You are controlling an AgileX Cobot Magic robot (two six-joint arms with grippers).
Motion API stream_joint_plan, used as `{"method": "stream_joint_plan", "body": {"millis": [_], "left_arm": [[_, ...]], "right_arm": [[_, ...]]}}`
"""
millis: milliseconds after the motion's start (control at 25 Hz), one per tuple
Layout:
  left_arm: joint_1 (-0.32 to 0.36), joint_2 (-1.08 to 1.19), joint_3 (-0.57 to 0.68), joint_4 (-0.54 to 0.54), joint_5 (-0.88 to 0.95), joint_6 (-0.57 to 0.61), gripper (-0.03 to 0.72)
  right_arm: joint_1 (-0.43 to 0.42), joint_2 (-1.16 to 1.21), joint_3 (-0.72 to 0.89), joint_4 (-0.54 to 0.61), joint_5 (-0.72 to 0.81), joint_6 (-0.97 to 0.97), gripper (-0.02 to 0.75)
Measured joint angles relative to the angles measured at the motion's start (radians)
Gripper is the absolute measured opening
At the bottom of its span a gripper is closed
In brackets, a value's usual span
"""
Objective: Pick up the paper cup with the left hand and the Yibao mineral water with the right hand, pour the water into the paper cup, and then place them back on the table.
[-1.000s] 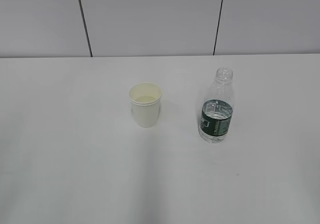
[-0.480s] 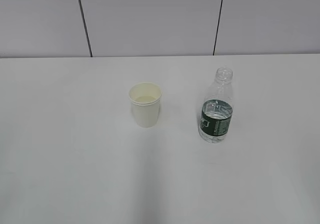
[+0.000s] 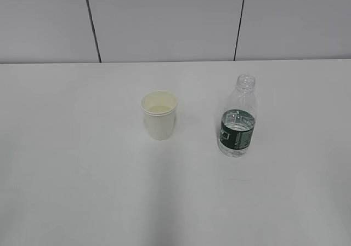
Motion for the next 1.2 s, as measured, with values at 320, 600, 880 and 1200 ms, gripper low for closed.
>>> {"method": "stream_joint_plan", "body": {"millis": [320, 600, 880, 1200], "left_arm": [[0.000, 0.000, 0.000, 0.000, 0.000, 0.000, 0.430], [0.099, 0.000, 0.000, 0.001, 0.000, 0.000, 0.426], [0.199, 0.000, 0.000, 0.002, 0.000, 0.000, 0.414], [0.200, 0.000, 0.000, 0.002, 0.000, 0.000, 0.392]], "right_arm": [[0.000, 0.000, 0.000, 0.000, 0.000, 0.000, 0.592], [0.000, 0.000, 0.000, 0.000, 0.000, 0.000, 0.592], [0.000, 0.000, 0.000, 0.000, 0.000, 0.000, 0.592], [0.000, 0.000, 0.000, 0.000, 0.000, 0.000, 0.592]]}}
